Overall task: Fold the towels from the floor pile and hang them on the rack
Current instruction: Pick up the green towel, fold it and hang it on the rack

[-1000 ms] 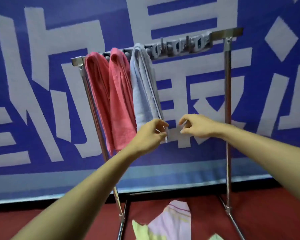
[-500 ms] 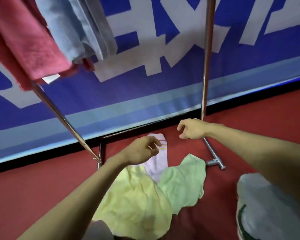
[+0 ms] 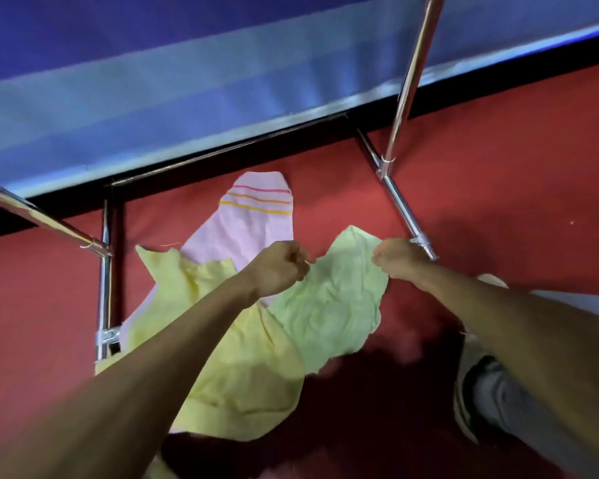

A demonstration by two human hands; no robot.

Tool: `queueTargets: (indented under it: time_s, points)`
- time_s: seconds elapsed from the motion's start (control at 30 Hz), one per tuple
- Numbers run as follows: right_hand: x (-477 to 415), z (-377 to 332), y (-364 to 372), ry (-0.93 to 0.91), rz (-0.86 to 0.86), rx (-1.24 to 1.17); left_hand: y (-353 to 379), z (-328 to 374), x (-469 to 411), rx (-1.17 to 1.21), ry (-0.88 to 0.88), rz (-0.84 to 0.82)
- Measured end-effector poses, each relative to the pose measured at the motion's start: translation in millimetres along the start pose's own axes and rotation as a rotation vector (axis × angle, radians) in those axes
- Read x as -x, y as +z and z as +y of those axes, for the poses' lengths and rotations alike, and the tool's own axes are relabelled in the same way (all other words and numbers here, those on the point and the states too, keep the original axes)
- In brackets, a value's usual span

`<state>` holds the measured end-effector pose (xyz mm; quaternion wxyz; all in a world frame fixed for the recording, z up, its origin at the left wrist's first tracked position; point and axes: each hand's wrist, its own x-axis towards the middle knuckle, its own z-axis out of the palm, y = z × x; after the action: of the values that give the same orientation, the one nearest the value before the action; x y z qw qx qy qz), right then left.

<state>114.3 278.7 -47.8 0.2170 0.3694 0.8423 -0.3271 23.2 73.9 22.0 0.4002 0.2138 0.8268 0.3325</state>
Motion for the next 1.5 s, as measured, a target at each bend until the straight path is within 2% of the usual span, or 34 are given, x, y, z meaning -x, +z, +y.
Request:
queueTargets:
  time_s: [0.07,0.17,0.3,0.37,0.57,0.67,0.83,0.93,1.07,1.13,1.2,1.27,1.33,1.4,1.5]
  points:
    - [-12.2,0.6,22.3,0.043,-0.001,-0.165,8.0,-10.0,-7.6,0.020,-0.049,-0.045]
    - [-22.2,-2.3,47.1,0.111,0.131,-0.336,16.3,-21.2,-13.2,0.032,-0.100,-0.081]
    - [-26.4,-9.9,57.5,0.262,0.157,-0.405,14.5,-23.4,-11.7,0.058,-0.117,-0.086]
    - [-22.4,-16.4,54.0,0.243,0.153,-0.429,8.8,-19.0,-7.4,0.056,-0.116,-0.076]
    - [30.8,-52.2,2.3,-0.162,0.009,-0.354,-26.6,18.1,23.3,0.000,-0.042,-0.016]
    - [69.1,-82.1,-34.5,-0.402,-0.038,-0.228,-50.2,47.4,49.3,-0.024,0.014,0.037]
    - [147.8,-137.2,-97.6,-0.743,-0.005,0.078,-91.1,100.0,106.8,-0.138,0.152,0.191]
    - [199.3,-162.7,-130.9,-0.921,0.084,0.165,-105.6,125.2,154.4,-0.203,0.240,0.287]
    - [260.8,-188.1,-168.9,-1.008,0.117,0.132,-110.5,142.7,213.5,-0.064,0.364,0.180]
    - [284.0,-191.6,-178.4,-1.076,0.126,0.131,-108.4,140.9,231.3,-0.001,0.372,0.206]
    - [296.7,-185.2,-177.4,-1.139,0.103,-0.007,-104.1,138.3,244.4,0.044,0.400,0.292]
    - [299.2,-178.1,-171.2,-1.188,0.116,-0.172,-99.3,140.7,251.3,-0.031,0.410,0.349]
    - [299.4,-179.4,-168.4,-1.236,0.185,-0.201,-98.1,145.0,251.0,-0.110,0.409,0.371]
    - [301.5,-183.6,-168.5,-1.270,0.215,-0.238,-97.6,149.1,250.7,-0.077,0.403,0.391]
    - [306.4,-184.7,-171.8,-1.234,0.180,-0.410,-99.0,149.8,251.8,-0.157,0.375,0.440]
